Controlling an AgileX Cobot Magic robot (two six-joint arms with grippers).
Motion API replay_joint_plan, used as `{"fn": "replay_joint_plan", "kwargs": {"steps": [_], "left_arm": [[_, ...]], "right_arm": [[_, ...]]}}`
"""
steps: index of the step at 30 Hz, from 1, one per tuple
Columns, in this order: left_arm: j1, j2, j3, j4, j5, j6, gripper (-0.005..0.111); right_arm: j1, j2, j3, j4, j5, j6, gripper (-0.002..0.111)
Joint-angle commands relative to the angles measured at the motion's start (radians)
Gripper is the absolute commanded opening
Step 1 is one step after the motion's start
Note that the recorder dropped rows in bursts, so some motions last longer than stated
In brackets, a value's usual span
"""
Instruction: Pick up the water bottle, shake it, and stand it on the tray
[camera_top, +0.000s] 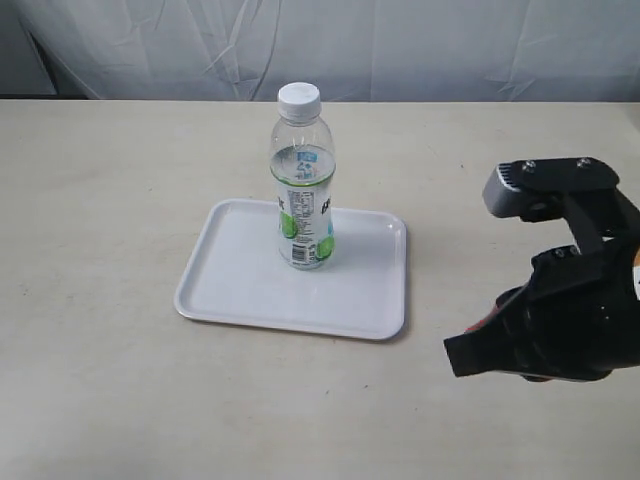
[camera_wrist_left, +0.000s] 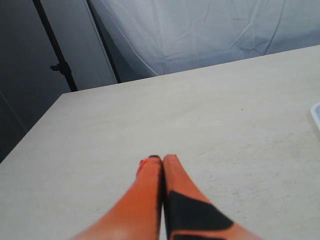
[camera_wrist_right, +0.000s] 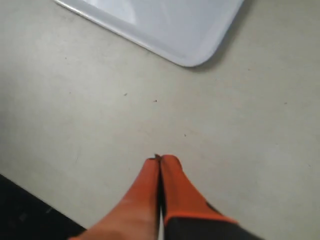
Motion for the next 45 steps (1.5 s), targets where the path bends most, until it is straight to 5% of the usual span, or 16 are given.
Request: {"fn": "replay_joint_plan", "kwargs": {"steps": [1,8,15,20,29,45], "left_arm": [[0.001,-0.004,0.002,-0.002,-0.013,-0.004,0.000],[0.001,-0.004,0.002,-0.002,-0.013,-0.004,0.000],[0.001,-0.004,0.002,-0.002,-0.013,-0.004,0.000],[0.001,-0.004,0.002,-0.002,-0.013,-0.004,0.000],[0.001,-0.004,0.002,-0.002,-0.013,-0.004,0.000],[0.001,-0.004,0.002,-0.002,-0.013,-0.004,0.000]], "right_arm": [[-0.002,-0.054,0.028,0.014,-0.180,0.002,0.000],[-0.061,-0.400,0.213,0.051,-0.560,0.002,0.000],[-0.419,-0.719,0.373,0.049,-0.536,-0.001,0.000],[-0.549,-0.862,0.473,0.056,-0.476,-0.001,0.000],[-0.626,-0.979,0.623,0.086,-0.481,0.003,0.000],[-0.656,-1.019,0.627,0.124,-0.431,0.003,0.000]]}}
